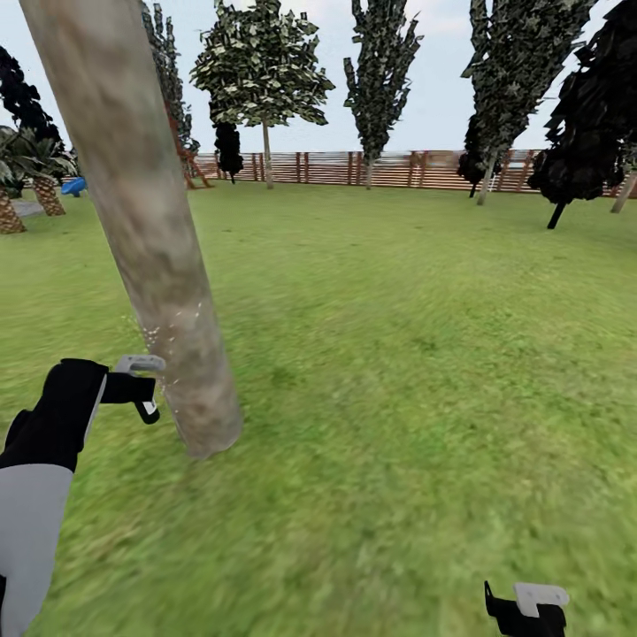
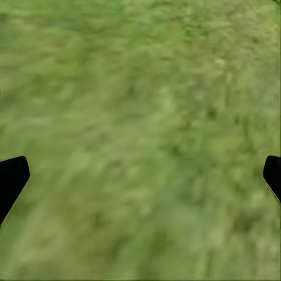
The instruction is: In the garden, pick up the pesticide atomizer on the floor and spray pesticide onto both trees until each tree trunk is fully covered.
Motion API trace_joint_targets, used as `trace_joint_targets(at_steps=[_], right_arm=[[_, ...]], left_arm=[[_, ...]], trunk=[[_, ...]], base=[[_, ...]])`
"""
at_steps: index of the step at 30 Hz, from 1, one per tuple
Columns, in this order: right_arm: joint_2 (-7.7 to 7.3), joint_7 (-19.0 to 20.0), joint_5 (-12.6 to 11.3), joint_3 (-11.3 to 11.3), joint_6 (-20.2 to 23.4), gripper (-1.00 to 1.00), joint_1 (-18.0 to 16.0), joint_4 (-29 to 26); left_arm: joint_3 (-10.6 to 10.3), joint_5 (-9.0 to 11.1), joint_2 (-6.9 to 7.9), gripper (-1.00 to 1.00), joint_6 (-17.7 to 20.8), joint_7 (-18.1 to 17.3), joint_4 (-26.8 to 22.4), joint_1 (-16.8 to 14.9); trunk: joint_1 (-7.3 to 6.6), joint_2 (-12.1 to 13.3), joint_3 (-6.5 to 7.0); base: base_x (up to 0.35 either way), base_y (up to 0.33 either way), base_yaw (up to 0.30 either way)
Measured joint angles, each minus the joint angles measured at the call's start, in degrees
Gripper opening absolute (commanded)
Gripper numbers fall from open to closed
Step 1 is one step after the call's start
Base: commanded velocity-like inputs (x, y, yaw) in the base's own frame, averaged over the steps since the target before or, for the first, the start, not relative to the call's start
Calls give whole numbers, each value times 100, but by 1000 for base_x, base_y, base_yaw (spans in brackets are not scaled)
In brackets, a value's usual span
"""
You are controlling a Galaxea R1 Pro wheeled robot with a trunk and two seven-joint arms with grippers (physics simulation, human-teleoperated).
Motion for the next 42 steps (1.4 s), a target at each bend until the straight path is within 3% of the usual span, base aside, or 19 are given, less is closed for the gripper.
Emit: trace_joint_targets(at_steps=[12,19,23,27,31,33,35,38,42], right_arm=[[0,0,9,0,0,100,0,2],[3,0,8,0,0,100,0,0],[5,0,8,0,0,100,0,0],[9,0,8,0,0,100,0,0],[9,0,8,4,0,100,0,6],[9,0,9,5,0,100,0,8],[9,0,9,6,0,100,0,9],[9,0,9,8,0,100,0,9],[9,0,9,9,0,100,0,9]], left_arm=[[1,-1,17,-100,2,24,51,36],[8,2,27,-100,-10,39,113,314],[193,-24,74,-100,-19,52,162,489],[232,-15,69,-100,-61,244,170,711],[174,20,-47,-100,-64,312,173,745],[131,-12,-118,-100,-74,744,251,742],[146,28,-123,-100,-78,892,282,745],[237,2,-56,-100,-92,934,292,748],[276,51,-109,-100,-99,963,293,771]], trunk=[[0,0,0],[0,0,0],[0,0,0],[0,0,0],[0,0,0],[0,0,0],[0,0,0],[0,0,0],[0,0,0]], base=[[97,-236,7],[36,-269,124],[125,-162,273],[16,-15,132],[1,-1,10],[0,0,0],[0,0,0],[53,-71,1],[151,-217,212]])
